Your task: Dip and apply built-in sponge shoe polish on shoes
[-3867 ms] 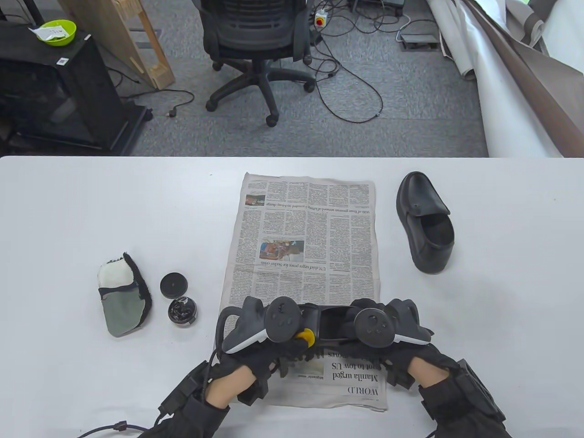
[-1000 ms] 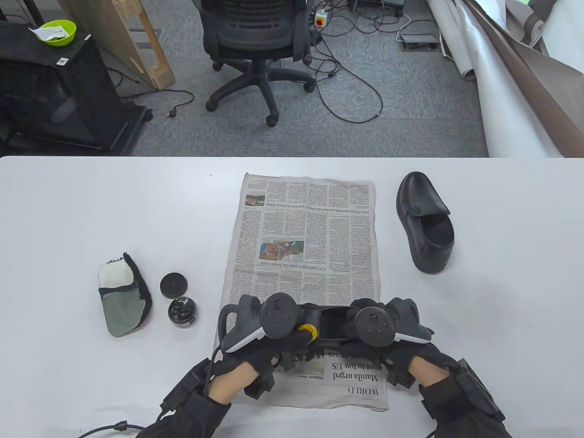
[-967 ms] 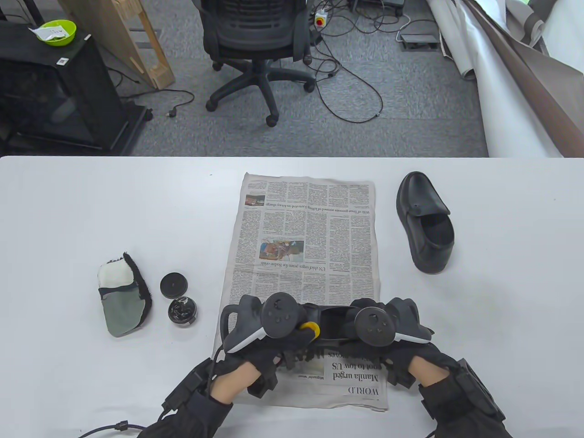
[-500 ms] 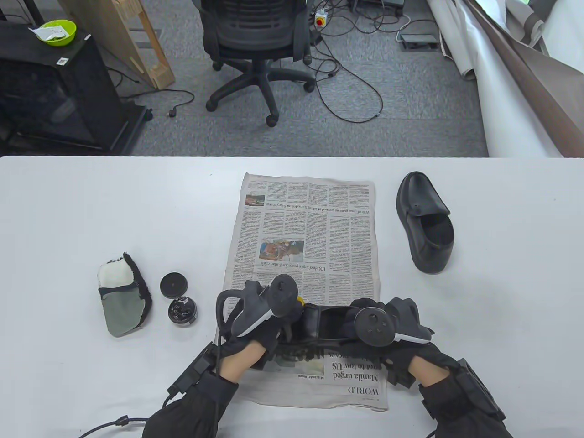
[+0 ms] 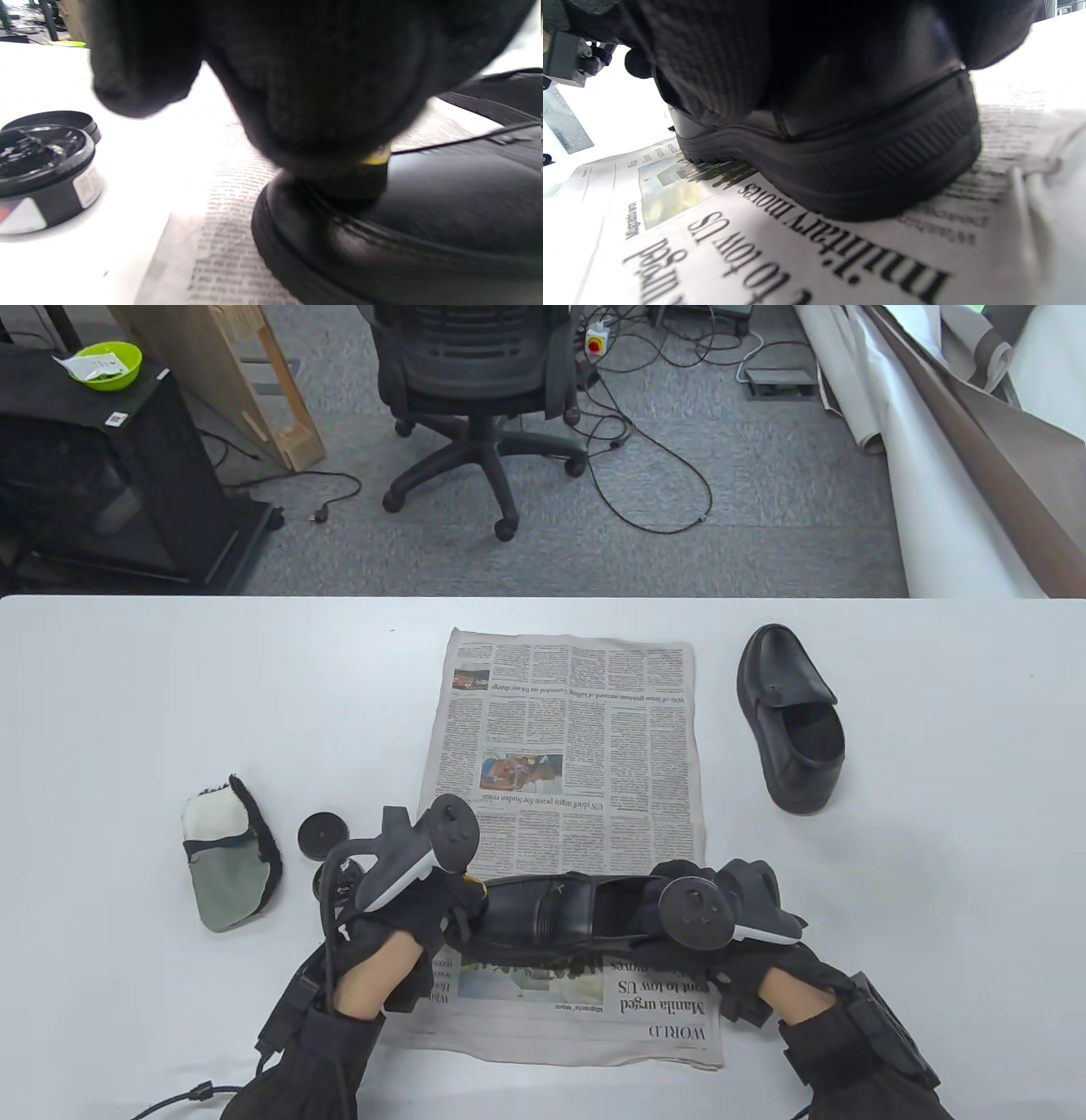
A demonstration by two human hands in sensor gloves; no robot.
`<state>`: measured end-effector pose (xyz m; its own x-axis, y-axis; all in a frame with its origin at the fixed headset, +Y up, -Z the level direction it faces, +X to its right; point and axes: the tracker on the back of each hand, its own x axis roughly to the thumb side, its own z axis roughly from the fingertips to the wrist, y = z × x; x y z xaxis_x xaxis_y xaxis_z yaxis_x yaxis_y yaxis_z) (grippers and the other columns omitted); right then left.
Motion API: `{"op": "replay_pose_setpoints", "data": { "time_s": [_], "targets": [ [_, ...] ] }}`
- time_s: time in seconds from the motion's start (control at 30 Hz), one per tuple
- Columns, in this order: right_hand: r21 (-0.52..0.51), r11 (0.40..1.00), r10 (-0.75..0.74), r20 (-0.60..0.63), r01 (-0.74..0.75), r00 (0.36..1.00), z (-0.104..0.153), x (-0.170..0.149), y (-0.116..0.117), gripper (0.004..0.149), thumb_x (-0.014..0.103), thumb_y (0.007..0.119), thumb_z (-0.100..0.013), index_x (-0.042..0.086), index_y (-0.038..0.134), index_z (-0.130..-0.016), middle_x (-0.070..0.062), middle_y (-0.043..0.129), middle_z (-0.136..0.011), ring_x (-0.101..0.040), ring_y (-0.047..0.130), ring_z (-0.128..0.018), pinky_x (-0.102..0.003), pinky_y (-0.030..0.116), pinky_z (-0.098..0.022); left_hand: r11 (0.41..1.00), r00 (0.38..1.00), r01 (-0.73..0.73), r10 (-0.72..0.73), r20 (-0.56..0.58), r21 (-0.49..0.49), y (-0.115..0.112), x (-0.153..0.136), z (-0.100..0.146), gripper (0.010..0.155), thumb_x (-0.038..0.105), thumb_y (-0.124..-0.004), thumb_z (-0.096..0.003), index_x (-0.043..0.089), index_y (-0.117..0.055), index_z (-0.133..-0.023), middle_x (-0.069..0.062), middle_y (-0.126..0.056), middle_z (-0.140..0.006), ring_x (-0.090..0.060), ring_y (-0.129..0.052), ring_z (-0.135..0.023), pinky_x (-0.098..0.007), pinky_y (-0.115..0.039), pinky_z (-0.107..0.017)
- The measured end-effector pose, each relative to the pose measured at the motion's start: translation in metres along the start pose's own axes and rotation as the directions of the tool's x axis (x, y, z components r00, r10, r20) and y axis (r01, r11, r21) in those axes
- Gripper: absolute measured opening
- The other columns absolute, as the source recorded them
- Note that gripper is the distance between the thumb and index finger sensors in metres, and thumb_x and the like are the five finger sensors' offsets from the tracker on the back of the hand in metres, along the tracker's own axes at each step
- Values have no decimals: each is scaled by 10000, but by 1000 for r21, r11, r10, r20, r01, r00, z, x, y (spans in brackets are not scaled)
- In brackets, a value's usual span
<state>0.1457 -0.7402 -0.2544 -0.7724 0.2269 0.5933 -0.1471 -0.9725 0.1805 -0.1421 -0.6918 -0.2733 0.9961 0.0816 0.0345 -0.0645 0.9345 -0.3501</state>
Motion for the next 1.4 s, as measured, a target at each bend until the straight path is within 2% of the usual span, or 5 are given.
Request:
{"op": "replay_pose_setpoints", "data": {
  "time_s": [0.33,0.47,0.7,1.13,1.4],
  "targets": [
    [3,1000,-4,3,4,1000,0,0,0,387,522,889,-312,334,938,-646,55,884,-682,-420,758,-898,-556,701,-648,988,974,-143,130,187,60,-9,51,24,465,493,-950,-396,222,-870,-765,-42,-1105,-571,34,-1135,-203,-310,-971,-311],
    [4,1000,-5,5,5,1000,0,0,0,386,523,890,-312,335,939,-646,56,884,-683,-421,756,-898,-555,700,-648,964,970,-196,163,180,182,-12,68,28,466,499,-937,-402,207,-871,-759,-45,-1104,-554,30,-1125,-181,-315,-968,-305],
    [2,1000,-2,3,2,1000,0,0,0,388,522,887,-313,333,937,-647,52,885,-681,-415,761,-895,-553,704,-646,952,999,-25,11,46,306,-15,72,15,475,500,-942,-395,182,-880,-743,-55,-1098,-503,30,-1105,-155,-320,-965,-301],
    [2,1000,4,-4,-4,1000,0,0,0,388,522,885,-316,329,937,-649,50,887,-677,-413,765,-893,-553,706,-644,986,996,85,-79,-44,141,-10,34,16,464,500,-925,-416,167,-896,-737,-68,-1087,-475,14,-1094,-151,-334,-953,-316],
    [2,1000,4,-4,-4,1000,-1,0,0,387,523,885,-315,331,938,-648,52,887,-677,-414,764,-893,-555,704,-645,978,977,-158,135,168,132,-15,54,26,461,494,-903,-425,160,-903,-742,-71,-1088,-479,2,-1099,-156,-339,-950,-316]
  ]
}}
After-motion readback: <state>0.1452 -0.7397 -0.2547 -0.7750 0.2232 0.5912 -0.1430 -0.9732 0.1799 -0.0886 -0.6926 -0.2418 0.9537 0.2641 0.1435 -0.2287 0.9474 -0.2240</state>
